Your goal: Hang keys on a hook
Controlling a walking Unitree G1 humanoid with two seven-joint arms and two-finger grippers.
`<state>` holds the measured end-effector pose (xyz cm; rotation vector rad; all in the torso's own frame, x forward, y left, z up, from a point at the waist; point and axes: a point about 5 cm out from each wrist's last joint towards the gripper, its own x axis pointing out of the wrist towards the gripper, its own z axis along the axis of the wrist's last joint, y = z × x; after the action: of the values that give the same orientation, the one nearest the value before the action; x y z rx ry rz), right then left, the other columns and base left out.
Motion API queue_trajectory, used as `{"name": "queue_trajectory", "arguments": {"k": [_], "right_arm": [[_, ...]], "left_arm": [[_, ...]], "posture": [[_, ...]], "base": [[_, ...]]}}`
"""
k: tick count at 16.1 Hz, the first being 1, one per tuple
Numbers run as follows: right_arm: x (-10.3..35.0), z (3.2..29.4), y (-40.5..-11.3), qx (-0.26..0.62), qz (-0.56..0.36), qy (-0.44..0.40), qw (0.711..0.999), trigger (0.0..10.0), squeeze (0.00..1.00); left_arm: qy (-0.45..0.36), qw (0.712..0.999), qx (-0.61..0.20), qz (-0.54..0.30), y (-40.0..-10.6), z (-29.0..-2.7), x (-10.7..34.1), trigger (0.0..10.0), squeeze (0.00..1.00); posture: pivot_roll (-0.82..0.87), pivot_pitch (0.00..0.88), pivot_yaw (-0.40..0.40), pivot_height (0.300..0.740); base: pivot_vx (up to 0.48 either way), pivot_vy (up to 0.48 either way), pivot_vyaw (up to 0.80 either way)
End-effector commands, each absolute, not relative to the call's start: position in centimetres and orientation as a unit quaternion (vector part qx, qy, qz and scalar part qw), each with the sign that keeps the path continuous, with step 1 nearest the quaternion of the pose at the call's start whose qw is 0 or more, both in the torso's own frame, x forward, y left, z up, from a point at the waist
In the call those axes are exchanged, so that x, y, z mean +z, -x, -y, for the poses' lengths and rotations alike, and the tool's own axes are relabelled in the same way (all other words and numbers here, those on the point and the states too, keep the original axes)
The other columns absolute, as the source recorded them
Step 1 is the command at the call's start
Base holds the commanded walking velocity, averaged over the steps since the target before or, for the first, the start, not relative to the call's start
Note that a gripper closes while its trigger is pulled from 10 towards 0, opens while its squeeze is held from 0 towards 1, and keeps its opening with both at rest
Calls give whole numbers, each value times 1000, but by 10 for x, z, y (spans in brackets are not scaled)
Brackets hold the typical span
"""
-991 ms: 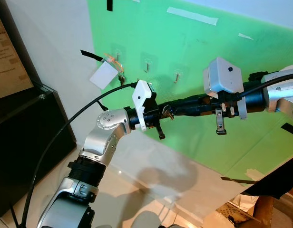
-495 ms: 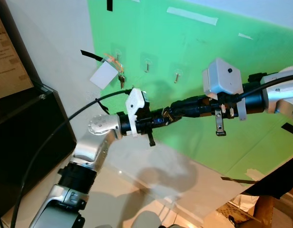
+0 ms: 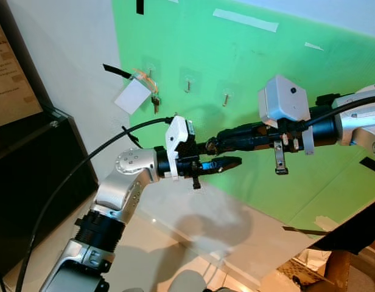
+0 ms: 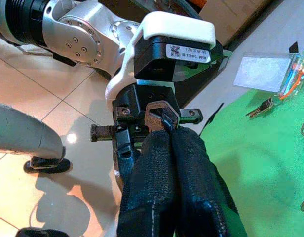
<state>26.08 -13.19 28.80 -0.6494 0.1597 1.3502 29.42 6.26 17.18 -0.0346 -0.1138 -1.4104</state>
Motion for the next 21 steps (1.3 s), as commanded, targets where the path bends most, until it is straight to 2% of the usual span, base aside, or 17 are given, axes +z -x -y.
{"name": "queue_trajectory", "arguments": {"k": [1, 3, 5, 8, 9, 10, 12, 21], "right_arm": [[288, 131, -258, 616, -73, 298, 726, 10000, 0], [288, 130, -258, 617, -72, 298, 725, 10000, 0], [288, 130, -258, 617, -73, 298, 725, 10000, 0], [288, 130, -258, 617, -74, 298, 725, 10000, 0], [288, 130, -258, 617, -73, 298, 725, 10000, 0], [288, 130, -258, 617, -73, 298, 725, 10000, 0], [288, 130, -258, 617, -73, 298, 724, 10000, 0], [287, 130, -258, 616, -75, 298, 725, 10000, 0]], "left_arm": [[8, 764, -642, 67, -298, -61, 179, 10000, 1000], [7, 768, -637, 70, -300, -58, 181, 10000, 976], [17, 762, -644, 71, -299, -54, 183, 10000, 0], [21, 752, -656, 65, -295, -51, 182, 10000, 0], [21, 752, -656, 65, -295, -50, 182, 9529, 0], [22, 752, -655, 65, -296, -50, 182, 4235, 0], [25, 755, -652, 68, -297, -49, 184, 0, 0], [30, 756, -650, 71, -298, -50, 185, 0, 0]], "posture": [[-63, 0, -39, 740], [-64, 0, -40, 740], [-67, 0, -39, 740], [-69, 0, -38, 740], [-69, 0, -38, 740], [-69, 0, -38, 740], [-69, 0, -38, 740], [-72, 0, -36, 740]], "base": [[0, 0, 0], [0, 0, 0], [0, 0, 0], [0, 0, 0], [0, 0, 0], [0, 0, 0], [0, 0, 0], [0, 0, 0]]}}
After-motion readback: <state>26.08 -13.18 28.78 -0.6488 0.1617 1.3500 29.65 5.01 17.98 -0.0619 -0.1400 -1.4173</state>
